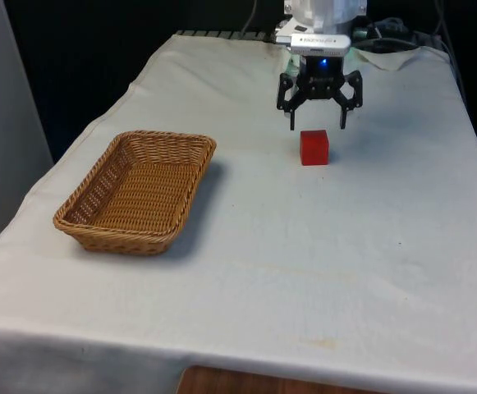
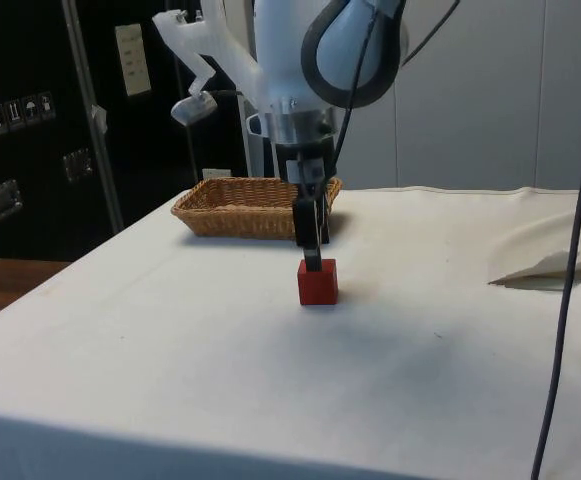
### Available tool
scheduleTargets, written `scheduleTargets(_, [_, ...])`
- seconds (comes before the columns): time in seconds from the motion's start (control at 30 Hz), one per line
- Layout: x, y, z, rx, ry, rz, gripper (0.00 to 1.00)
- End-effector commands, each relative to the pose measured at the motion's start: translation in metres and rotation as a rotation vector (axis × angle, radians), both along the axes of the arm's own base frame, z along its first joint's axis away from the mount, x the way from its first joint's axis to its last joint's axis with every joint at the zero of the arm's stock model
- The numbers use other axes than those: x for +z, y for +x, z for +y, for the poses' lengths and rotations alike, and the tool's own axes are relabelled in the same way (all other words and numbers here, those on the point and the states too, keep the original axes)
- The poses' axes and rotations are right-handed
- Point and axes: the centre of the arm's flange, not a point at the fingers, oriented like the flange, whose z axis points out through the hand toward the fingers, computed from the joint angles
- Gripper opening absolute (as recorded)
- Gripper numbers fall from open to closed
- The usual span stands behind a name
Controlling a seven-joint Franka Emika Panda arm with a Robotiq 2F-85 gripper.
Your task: Pick up the cube and place it into the basket.
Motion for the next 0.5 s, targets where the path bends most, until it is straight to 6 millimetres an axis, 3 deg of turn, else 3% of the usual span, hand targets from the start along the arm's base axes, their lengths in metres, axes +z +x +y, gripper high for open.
scheduleTargets(0.0, [-0.001,0.0,0.003,-0.001,0.013,-0.006,1.0])
scheduleTargets(0.47, [-0.013,0.001,0.008,-0.004,0.008,0.012,1.0])
